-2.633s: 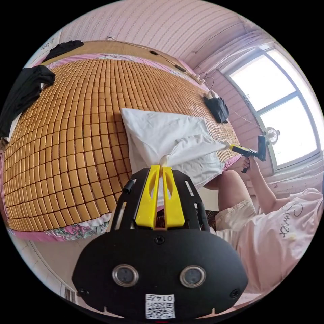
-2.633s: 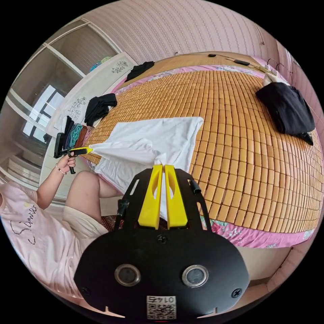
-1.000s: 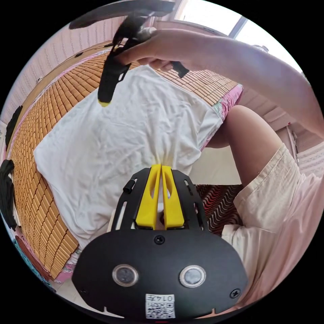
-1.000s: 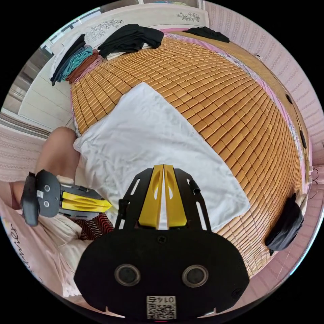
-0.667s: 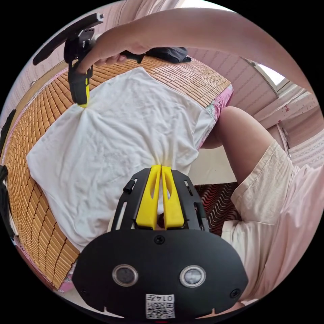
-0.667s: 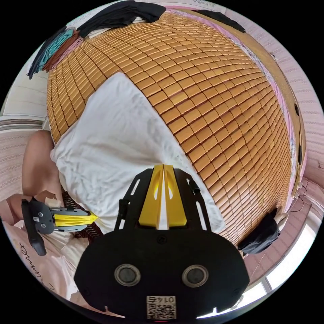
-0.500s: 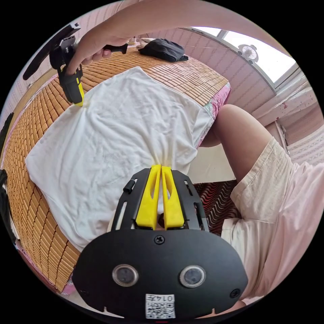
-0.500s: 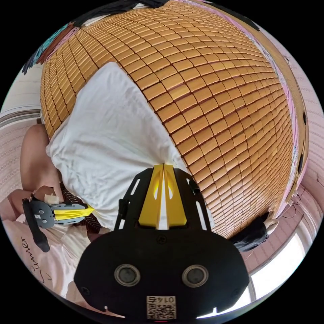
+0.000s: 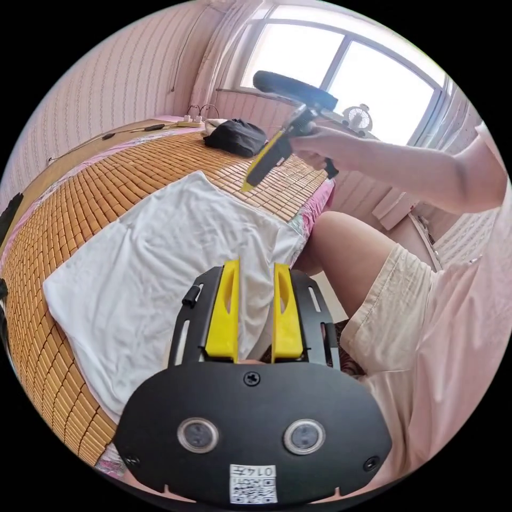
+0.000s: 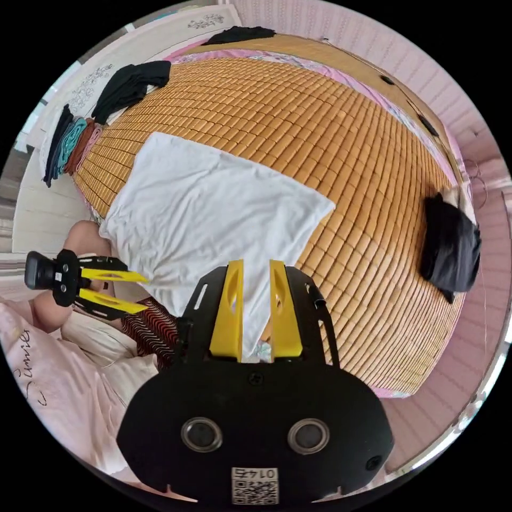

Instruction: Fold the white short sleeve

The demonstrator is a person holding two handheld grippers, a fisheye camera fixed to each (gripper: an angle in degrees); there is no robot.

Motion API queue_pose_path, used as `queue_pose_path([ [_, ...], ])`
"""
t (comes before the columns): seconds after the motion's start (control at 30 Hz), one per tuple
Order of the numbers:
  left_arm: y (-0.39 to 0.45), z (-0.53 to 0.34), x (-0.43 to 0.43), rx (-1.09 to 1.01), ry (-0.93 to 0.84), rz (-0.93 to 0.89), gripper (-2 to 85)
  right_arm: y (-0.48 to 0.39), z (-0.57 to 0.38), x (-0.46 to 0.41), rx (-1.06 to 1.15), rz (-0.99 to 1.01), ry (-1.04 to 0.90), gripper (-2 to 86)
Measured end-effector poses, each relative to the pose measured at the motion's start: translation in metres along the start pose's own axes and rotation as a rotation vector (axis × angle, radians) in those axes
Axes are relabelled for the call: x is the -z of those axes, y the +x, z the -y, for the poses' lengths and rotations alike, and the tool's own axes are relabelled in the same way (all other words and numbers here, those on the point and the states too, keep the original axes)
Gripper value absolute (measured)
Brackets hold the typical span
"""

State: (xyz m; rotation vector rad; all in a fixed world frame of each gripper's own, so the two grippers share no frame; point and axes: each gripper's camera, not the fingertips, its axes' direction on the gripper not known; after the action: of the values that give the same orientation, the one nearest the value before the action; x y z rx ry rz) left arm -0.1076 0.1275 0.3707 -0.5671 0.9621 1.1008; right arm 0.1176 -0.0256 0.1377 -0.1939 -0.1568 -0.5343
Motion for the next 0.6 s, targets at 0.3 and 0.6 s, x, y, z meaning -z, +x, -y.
queue_pose_path([
  [0.3, 0.064, 0.034, -0.056, -0.185, -0.044, 0.042, 16.8, 0.076, -0.153, -0.031, -0.28, 0.253, -0.038, 4.0],
  [0.6, 0.09, 0.067, -0.104, -0.216, -0.109, 0.066, 14.6, 0.143, -0.182, 0.059, -0.159, 0.719, 0.242, 0.5],
])
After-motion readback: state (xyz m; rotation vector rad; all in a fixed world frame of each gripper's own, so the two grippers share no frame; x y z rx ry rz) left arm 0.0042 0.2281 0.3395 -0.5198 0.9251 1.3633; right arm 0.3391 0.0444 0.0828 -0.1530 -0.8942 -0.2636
